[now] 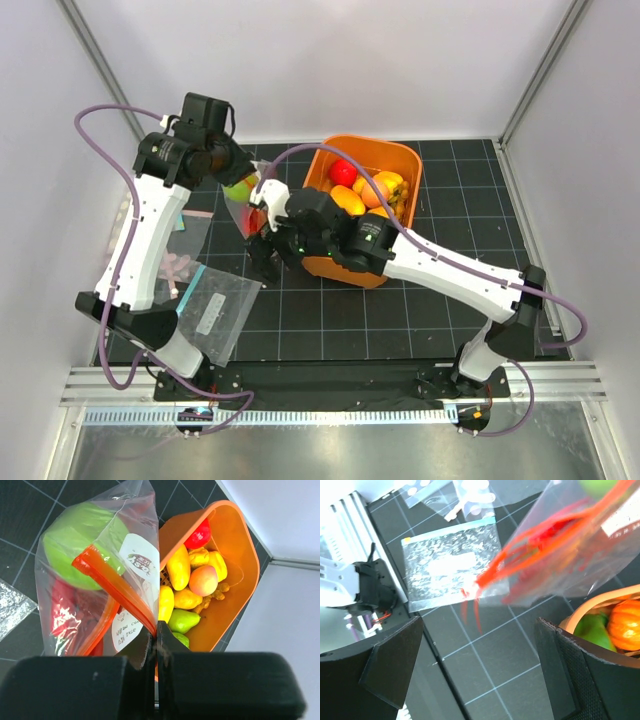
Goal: Place the food in the zip-top bag and seal the zipper
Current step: Zip the zipper food storage bag at the center of the board.
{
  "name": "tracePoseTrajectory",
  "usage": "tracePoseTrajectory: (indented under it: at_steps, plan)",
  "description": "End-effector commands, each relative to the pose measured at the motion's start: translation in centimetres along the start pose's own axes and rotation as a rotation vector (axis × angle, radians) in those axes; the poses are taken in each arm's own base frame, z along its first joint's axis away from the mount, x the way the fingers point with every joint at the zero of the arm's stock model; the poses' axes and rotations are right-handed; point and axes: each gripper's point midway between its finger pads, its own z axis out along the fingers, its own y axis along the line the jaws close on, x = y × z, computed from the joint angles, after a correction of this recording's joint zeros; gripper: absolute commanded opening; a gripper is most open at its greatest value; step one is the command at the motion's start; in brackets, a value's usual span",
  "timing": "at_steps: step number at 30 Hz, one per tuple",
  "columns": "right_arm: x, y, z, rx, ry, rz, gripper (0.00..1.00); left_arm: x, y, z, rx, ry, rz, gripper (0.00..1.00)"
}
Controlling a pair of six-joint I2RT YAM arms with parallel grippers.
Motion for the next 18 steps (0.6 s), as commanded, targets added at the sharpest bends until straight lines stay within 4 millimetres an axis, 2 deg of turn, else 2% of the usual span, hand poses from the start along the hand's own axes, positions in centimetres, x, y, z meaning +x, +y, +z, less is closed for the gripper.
tracePoseTrajectory:
  at_steps: [1,3,9,12,13,15,16,18]
  plan:
    - [-1.7,-0.5,0.5,0.083,-0.075,-0.071,1.0,-2.1,-1.6,-3.4,0.095,-0.084,-0.049,0.0]
    - [-1.6,-0.1,1.0,0.113,-0.08,-0.102,1.0,-2.2,-1.7,-3.5,0.1,-0.088,-0.055,0.0]
    - [-0.8,-2.9,2.5,0.314,-0.075,-0.112,0.99,-2.3,-2.0,-3.9,0.119,-0.088,-0.071,0.0]
    - [-0.5,-3.2,3.1,0.338,-0.059,-0.11,0.96,-2.4,-1.9,-4.2,0.117,-0.098,-0.072,0.0]
    - [-0.6,-3.1,3.1,0.333,-0.062,-0.099,0.8,-2.5,-1.7,-4.3,0.114,-0.104,-0.07,0.0]
    - [-0.5,-2.7,3.1,0.312,-0.07,-0.08,0.67,-2.8,-1.1,-4.5,0.092,-0.125,-0.058,0.0]
    - [-0.6,-2.5,3.0,0.301,-0.076,-0.065,0.55,-3.0,-0.8,-4.7,0.083,-0.134,-0.054,0.0]
    - [-0.6,-2.0,2.8,0.262,-0.083,-0.053,0.43,-3.0,0.1,-4.7,0.05,-0.148,-0.038,0.0]
